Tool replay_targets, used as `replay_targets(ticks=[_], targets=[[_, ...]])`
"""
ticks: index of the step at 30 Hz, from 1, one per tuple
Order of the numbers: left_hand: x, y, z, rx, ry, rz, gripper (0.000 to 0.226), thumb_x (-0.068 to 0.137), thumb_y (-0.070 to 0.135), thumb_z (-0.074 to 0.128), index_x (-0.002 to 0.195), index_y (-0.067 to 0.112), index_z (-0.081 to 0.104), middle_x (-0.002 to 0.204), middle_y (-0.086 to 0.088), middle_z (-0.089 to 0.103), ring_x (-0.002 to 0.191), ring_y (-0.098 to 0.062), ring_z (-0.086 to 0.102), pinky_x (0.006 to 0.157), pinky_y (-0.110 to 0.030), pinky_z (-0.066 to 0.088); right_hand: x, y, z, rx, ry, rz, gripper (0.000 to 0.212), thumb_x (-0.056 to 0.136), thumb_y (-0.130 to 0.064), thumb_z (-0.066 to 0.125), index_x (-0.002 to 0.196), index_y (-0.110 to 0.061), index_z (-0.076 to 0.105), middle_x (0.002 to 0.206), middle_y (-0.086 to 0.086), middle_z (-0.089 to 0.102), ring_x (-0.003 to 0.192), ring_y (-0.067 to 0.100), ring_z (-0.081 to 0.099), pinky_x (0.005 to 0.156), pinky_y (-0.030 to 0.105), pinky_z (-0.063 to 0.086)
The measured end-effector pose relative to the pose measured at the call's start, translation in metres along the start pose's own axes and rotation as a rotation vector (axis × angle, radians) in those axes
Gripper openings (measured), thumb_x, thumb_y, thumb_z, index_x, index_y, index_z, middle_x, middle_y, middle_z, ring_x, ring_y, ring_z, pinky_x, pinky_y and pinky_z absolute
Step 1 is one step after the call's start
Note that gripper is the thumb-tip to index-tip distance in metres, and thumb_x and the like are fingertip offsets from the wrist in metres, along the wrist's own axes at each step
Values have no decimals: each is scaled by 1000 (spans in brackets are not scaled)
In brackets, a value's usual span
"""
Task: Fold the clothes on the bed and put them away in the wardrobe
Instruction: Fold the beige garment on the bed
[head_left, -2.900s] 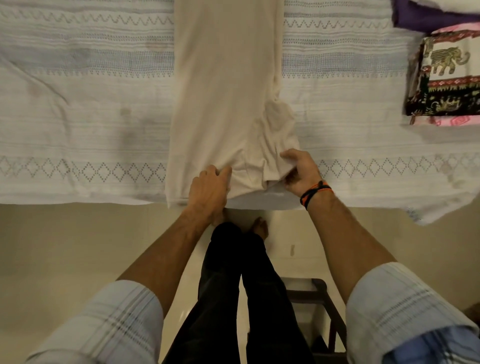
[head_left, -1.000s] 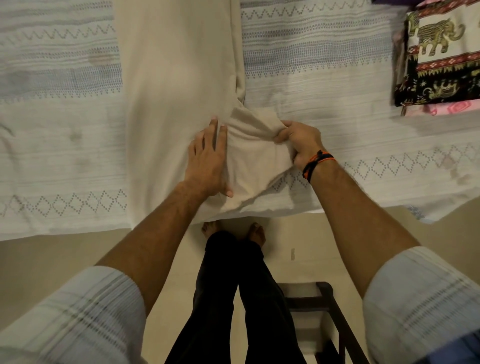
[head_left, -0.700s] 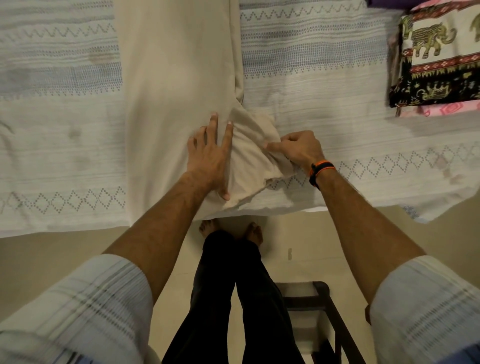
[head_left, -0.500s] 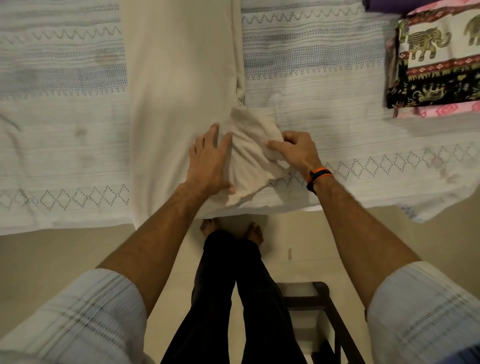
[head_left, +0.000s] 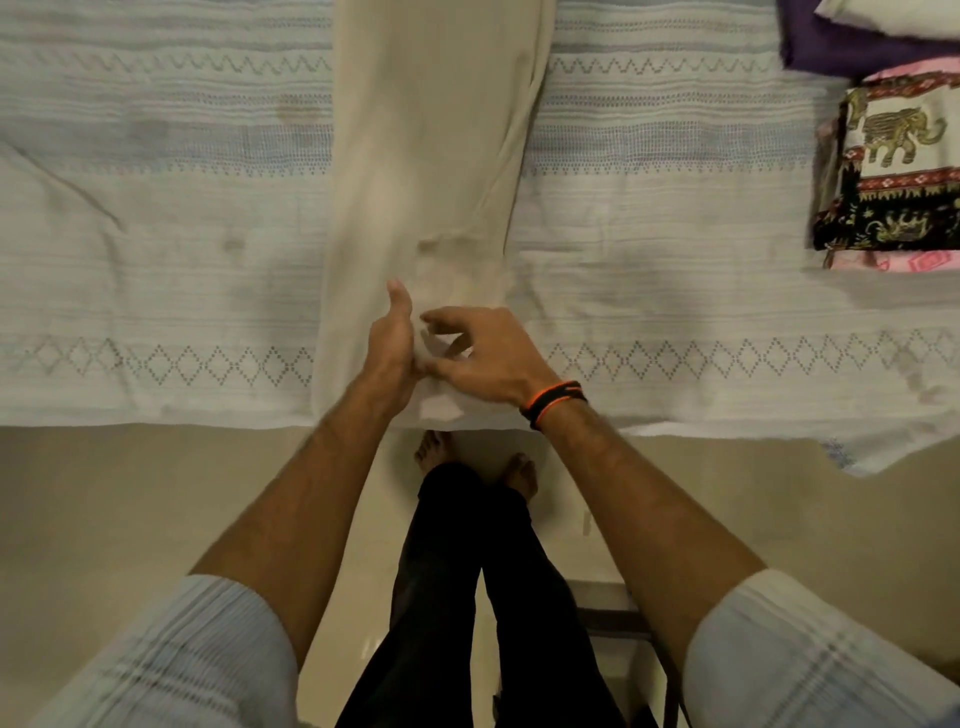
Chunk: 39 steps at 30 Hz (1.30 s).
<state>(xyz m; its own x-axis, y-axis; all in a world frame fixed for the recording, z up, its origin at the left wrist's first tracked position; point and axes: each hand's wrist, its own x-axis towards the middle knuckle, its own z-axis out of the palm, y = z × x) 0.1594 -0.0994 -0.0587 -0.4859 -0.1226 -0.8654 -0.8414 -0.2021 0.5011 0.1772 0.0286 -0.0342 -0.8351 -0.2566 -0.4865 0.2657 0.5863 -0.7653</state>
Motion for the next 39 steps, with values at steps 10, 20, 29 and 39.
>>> replay_targets(ticks=[10, 20, 29, 39], targets=[[11, -19, -20, 238, 114, 50, 30, 88, 15, 71, 114, 1, 67, 106, -12, 71, 96, -28, 69, 80, -45, 60, -17, 41, 8, -76, 412, 311, 77, 64, -41, 87, 125, -15, 50, 121, 2, 53, 106, 18, 57, 89, 35, 52], [2, -17, -24, 101, 34, -20, 28, 94, 3, 59, 122, -4, 59, 116, -16, 65, 99, -29, 66, 66, -33, 62, -21, 55, 10, 432, 468, 603, 34, 76, -30, 84, 101, -14, 68, 93, 1, 72, 84, 13, 69, 72, 21, 55], [3, -37, -36, 242, 120, -21, 6, 81, -5, 67, 85, -1, 65, 101, -14, 66, 81, -29, 70, 75, -37, 61, -39, 69, 8, 422, 504, 659, 35, 67, -20, 91, 94, -13, 69, 83, -2, 71, 74, 8, 68, 69, 18, 56], [8, -41, -42, 467, 184, 65, 23, 70, 13, 86, 72, 9, 64, 83, -11, 72, 72, -27, 73, 77, -39, 61, -32, 69, 10, 328, 532, 686, 31, 71, -14, 87, 94, -14, 67, 85, -2, 68, 75, 9, 63, 61, 11, 46]])
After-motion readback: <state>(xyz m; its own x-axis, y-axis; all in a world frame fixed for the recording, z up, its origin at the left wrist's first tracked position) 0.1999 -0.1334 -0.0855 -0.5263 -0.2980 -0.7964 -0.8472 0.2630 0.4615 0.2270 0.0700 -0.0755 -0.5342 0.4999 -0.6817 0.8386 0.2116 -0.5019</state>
